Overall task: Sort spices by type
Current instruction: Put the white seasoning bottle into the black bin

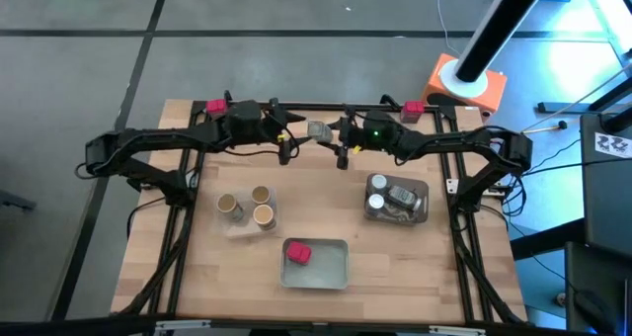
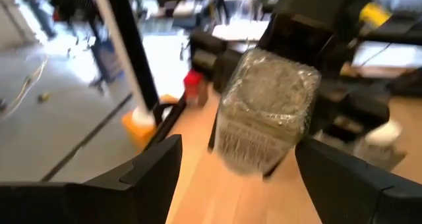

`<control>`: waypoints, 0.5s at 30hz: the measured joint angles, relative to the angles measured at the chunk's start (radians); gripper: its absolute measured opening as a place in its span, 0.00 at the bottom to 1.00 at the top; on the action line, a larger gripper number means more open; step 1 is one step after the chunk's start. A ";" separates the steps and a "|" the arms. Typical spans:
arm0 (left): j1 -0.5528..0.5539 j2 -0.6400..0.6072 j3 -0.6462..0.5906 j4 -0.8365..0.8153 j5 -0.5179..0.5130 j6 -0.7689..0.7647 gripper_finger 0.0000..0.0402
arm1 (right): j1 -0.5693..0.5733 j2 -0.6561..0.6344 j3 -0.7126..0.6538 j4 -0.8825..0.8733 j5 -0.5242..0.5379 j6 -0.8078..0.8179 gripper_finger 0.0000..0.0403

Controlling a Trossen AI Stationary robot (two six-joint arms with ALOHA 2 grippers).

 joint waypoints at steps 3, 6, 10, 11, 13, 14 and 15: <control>0.008 0.000 0.000 -0.071 -0.016 0.001 0.70 | 0.000 0.000 0.002 -0.073 0.042 -0.046 0.50; 0.010 0.008 0.000 -0.097 -0.023 -0.006 0.70 | 0.001 0.000 0.041 -0.196 0.068 -0.080 0.50; 0.007 0.009 0.000 -0.122 -0.023 -0.012 0.70 | 0.001 0.001 0.107 -0.380 0.086 -0.110 0.50; 0.004 0.008 0.000 -0.130 -0.022 -0.016 0.70 | 0.001 0.002 0.125 -0.428 0.094 -0.120 0.50; 0.004 0.007 0.000 -0.155 -0.023 -0.017 0.70 | 0.001 0.015 0.166 -0.510 0.113 -0.143 0.50; 0.003 0.007 0.000 -0.168 -0.023 -0.018 0.70 | 0.001 0.022 0.186 -0.551 0.122 -0.147 0.50; 0.003 0.007 0.000 -0.190 -0.024 -0.018 0.70 | 0.001 0.034 0.206 -0.597 0.127 -0.149 0.50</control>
